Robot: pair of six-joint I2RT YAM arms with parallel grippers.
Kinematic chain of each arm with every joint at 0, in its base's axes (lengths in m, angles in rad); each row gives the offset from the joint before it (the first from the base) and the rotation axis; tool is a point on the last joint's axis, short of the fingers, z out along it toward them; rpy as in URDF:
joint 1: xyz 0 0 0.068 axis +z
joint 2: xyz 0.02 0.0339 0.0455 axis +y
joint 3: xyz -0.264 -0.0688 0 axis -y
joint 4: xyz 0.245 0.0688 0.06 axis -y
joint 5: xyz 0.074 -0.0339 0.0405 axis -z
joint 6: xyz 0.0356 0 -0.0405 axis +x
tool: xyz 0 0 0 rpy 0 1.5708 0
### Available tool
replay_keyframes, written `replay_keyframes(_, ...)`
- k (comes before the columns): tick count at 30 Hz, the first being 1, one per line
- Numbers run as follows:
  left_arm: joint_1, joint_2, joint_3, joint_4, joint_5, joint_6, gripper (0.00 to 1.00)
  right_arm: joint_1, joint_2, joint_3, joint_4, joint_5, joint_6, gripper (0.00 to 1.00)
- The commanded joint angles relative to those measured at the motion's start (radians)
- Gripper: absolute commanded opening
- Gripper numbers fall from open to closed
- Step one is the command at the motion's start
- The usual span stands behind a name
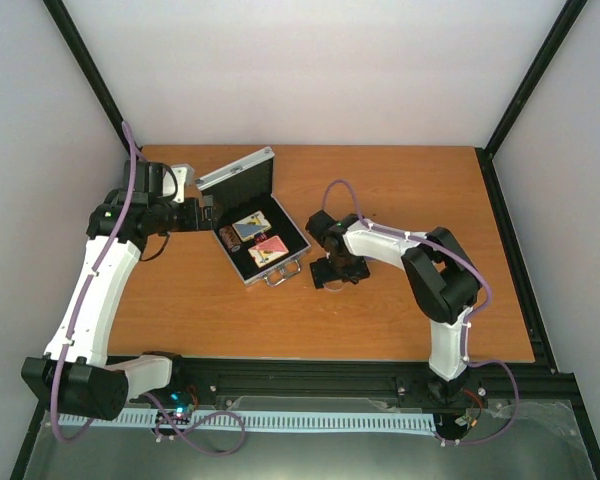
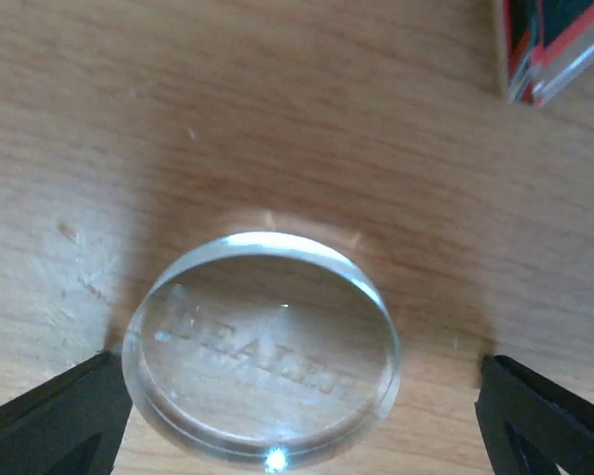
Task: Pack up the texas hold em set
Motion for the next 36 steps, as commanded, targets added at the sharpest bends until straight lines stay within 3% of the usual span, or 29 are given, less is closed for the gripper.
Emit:
replay_keyframes(1,-0.003,0.006,0.031,0.002,-0.010,-0.001,1.00,-0.003,0.033,0.022,0.032,-0.038,-0.050,0.96)
replay_keyframes(7,-0.002,0.019,0.037,0.003,-0.013,0.002,1.00,-0.003,0.060,0.046,0.026,-0.043,-0.054,0.86)
replay_keyframes(14,-0.002,0.021,0.034,0.005,-0.014,0.002,1.00,-0.003,0.058,0.030,0.009,-0.043,-0.042,0.60)
replay_keyframes(19,-0.002,0.021,0.034,0.005,-0.013,0.004,1.00,-0.002,0.042,0.033,-0.005,-0.022,-0.029,0.50)
replay_keyframes(30,-0.002,0.011,0.031,0.008,-0.015,0.004,1.00,0.006,0.025,0.245,-0.129,-0.022,-0.034,0.48)
replay_keyframes(36,-0.002,0.010,0.038,0.009,-0.010,0.003,1.00,0.032,0.090,0.395,-0.109,-0.073,-0.015,0.48)
